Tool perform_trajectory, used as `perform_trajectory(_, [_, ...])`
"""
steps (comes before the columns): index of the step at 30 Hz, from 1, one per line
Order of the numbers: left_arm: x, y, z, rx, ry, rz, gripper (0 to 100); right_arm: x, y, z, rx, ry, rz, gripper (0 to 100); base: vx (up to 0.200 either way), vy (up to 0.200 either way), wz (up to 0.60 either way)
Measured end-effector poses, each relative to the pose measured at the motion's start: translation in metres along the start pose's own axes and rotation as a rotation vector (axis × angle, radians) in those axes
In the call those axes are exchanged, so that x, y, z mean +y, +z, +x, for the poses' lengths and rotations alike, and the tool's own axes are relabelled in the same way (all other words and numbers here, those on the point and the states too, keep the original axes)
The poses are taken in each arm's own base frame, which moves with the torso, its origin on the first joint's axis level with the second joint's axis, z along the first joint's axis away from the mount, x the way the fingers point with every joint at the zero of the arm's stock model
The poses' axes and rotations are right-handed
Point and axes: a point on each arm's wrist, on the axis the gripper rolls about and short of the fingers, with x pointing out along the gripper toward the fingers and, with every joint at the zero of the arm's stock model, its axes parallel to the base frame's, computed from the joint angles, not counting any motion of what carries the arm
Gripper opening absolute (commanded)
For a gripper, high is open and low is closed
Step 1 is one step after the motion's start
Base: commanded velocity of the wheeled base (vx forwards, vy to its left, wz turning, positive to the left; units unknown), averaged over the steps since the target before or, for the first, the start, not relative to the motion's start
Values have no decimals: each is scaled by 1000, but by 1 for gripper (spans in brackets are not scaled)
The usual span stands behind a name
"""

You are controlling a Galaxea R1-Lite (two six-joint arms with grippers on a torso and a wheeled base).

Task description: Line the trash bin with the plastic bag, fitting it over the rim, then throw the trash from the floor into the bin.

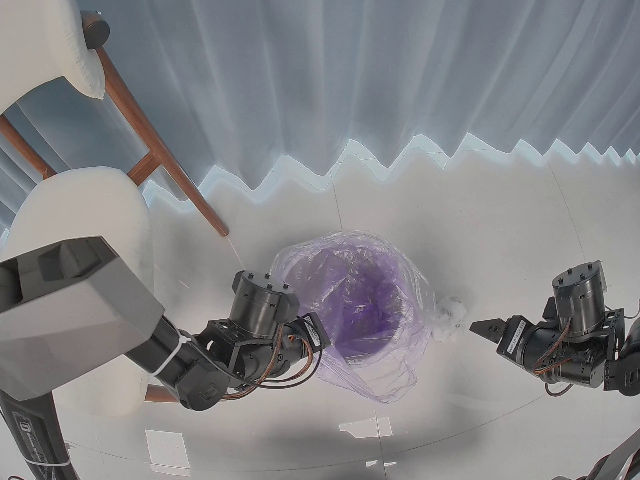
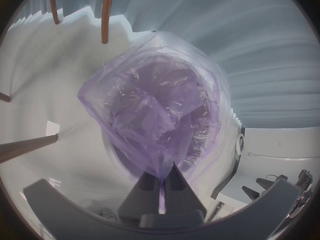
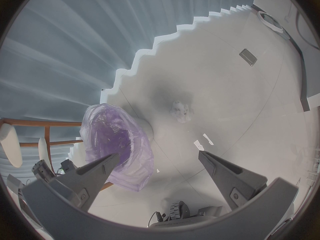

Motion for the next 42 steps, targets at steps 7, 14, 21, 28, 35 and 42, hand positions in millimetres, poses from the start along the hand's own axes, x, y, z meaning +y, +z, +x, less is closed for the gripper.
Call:
perform_trajectory(7, [18,7,-25,2,55,92,0,0,-1,1,4,-3,-1,100,0,0,0])
perform_trajectory(14, [40,0,-36,39,128,227,0,0,-1,2,8,-8,-3,100,0,0,0])
perform_trajectory(21, [46,-10,-26,31,143,308,0,-2,-13,2,47,-12,-23,100,0,0,0])
perform_trajectory(28, [46,-17,-19,14,114,338,0,13,-42,15,147,4,-59,100,0,0,0])
perform_trajectory(35, [52,-28,-22,29,122,398,0,40,-58,53,183,4,-86,100,0,0,0])
perform_trajectory(42, [55,-33,-20,-8,97,467,0,53,-64,96,189,-21,-122,100,0,0,0])
